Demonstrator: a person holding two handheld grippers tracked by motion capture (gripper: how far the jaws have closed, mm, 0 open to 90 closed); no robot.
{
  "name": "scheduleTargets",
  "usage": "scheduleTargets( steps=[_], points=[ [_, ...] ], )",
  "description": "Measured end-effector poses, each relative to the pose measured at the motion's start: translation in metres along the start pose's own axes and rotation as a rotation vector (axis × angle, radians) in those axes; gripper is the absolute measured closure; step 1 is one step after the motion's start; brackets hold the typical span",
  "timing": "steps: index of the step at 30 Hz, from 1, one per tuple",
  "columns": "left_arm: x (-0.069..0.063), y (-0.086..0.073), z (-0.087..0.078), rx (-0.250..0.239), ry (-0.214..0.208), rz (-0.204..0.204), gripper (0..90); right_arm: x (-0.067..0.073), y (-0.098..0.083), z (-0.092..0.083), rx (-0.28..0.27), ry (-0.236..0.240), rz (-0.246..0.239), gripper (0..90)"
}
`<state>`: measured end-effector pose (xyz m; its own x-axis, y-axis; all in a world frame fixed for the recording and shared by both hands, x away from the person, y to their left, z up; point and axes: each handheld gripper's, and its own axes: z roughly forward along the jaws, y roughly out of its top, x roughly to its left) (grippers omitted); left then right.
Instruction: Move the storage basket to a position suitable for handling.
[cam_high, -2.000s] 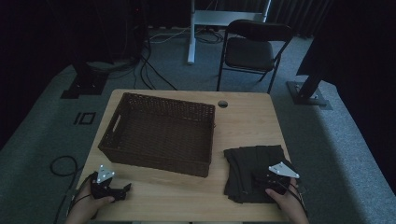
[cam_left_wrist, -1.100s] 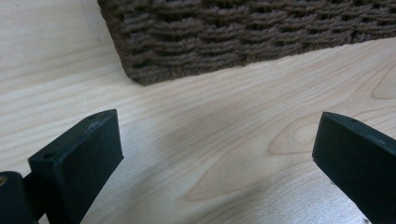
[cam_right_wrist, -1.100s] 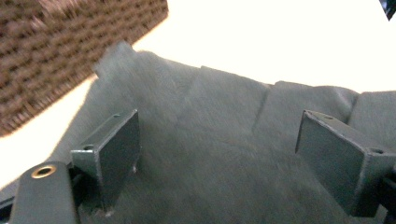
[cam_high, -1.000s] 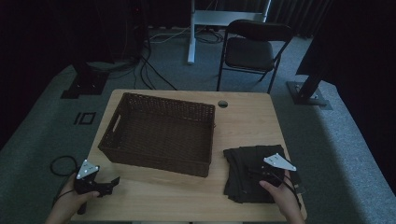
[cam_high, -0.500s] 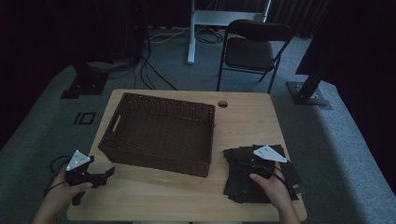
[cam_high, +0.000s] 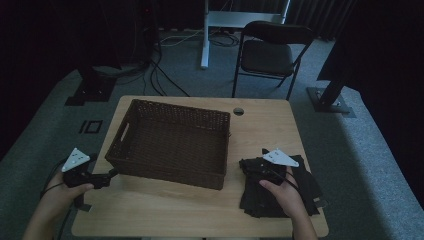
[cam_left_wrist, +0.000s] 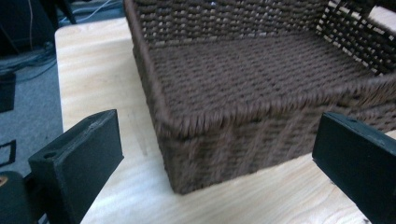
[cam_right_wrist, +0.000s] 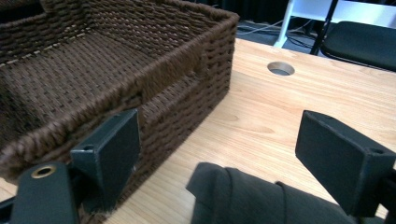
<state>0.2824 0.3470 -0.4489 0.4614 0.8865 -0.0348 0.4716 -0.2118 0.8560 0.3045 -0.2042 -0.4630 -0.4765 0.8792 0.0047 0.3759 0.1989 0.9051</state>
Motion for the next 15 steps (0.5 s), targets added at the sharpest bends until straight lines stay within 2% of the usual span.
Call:
scheduleTargets(
  steps=[3, 7, 9, 12, 15],
  points=[
    [0.001, 0.007, 0.002, -0.017, -0.021, -0.008, 1.9, 0.004, 0.003, 0.002, -0.002, 0.006, -0.002, 13.6],
    [0.007, 0.015, 0.006, -0.035, -0.013, -0.022, 1.9, 0.009, 0.007, 0.005, -0.008, 0.015, -0.008, 13.6],
    [0.01, 0.017, 0.01, -0.05, -0.004, -0.041, 1.9, 0.011, 0.009, 0.006, -0.011, 0.018, -0.008, 13.6],
    [0.016, 0.019, 0.015, -0.044, 0.013, -0.041, 1.9, 0.016, 0.012, 0.009, -0.012, 0.024, -0.011, 13.6],
    [0.021, 0.021, 0.021, -0.048, 0.01, -0.061, 1.9, 0.021, 0.014, 0.013, -0.013, 0.036, -0.013, 13.5]
  ],
)
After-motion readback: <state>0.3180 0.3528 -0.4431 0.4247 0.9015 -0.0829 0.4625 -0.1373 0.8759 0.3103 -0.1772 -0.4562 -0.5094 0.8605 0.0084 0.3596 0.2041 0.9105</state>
